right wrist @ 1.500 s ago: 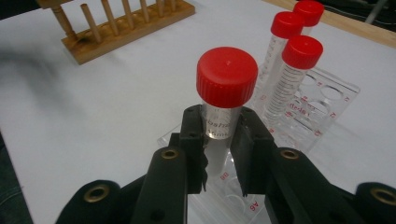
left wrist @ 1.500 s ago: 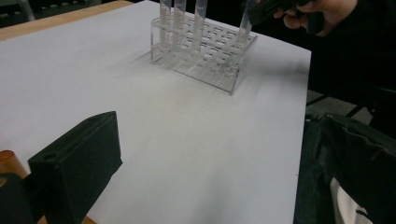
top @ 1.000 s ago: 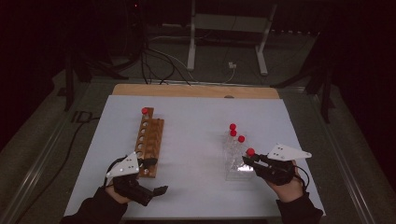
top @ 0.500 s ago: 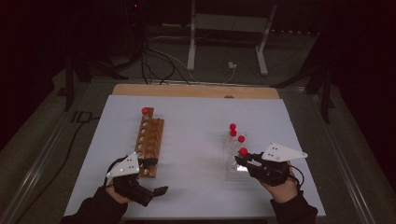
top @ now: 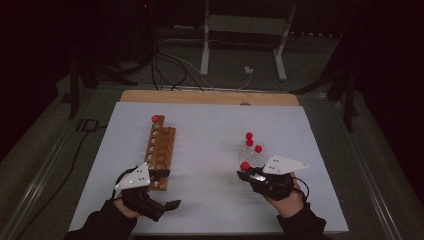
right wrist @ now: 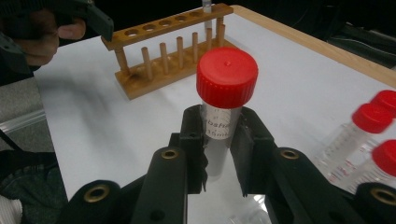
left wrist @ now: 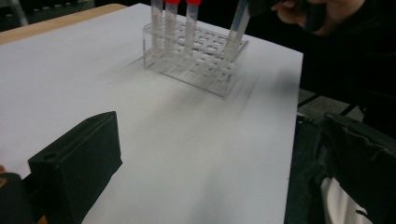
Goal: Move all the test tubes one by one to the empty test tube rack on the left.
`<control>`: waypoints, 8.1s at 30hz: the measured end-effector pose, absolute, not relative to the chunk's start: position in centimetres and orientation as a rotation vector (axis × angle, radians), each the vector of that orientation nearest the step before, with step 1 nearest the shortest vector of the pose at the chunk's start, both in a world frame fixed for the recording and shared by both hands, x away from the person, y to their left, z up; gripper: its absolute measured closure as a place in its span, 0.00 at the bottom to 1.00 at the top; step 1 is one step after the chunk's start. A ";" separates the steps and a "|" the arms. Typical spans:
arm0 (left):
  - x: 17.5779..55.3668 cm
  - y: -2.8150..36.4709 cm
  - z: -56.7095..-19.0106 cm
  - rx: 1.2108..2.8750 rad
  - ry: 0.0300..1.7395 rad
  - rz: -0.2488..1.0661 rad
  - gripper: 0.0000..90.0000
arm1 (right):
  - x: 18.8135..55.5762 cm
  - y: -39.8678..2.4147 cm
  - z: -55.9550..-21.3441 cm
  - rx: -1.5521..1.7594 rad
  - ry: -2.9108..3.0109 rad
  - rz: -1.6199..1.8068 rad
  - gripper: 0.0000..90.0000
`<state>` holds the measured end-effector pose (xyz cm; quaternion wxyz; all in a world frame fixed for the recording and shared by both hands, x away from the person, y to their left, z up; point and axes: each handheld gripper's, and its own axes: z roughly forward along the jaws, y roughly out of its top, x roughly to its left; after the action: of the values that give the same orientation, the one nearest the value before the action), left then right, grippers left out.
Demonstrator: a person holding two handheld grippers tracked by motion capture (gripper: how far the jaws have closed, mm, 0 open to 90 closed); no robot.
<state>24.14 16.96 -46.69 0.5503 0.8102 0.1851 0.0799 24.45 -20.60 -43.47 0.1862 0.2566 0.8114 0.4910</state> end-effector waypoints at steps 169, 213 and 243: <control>36.0 21.8 -40.1 1.640 0.792 0.766 0.80 | 24.0 -19.8 -43.6 0.752 2.235 1.541 0.00; 37.6 21.1 -44.9 1.875 0.916 0.742 0.80 | 24.2 -19.9 -43.8 0.760 2.252 1.533 0.00; 35.1 21.6 -43.0 1.881 0.879 0.581 0.12 | 24.1 -20.8 -42.9 0.750 2.188 1.534 0.00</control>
<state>35.11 21.55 -42.98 0.4731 0.7685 0.3593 0.2376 24.12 -20.82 -42.95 0.1820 0.2656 0.7753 0.5434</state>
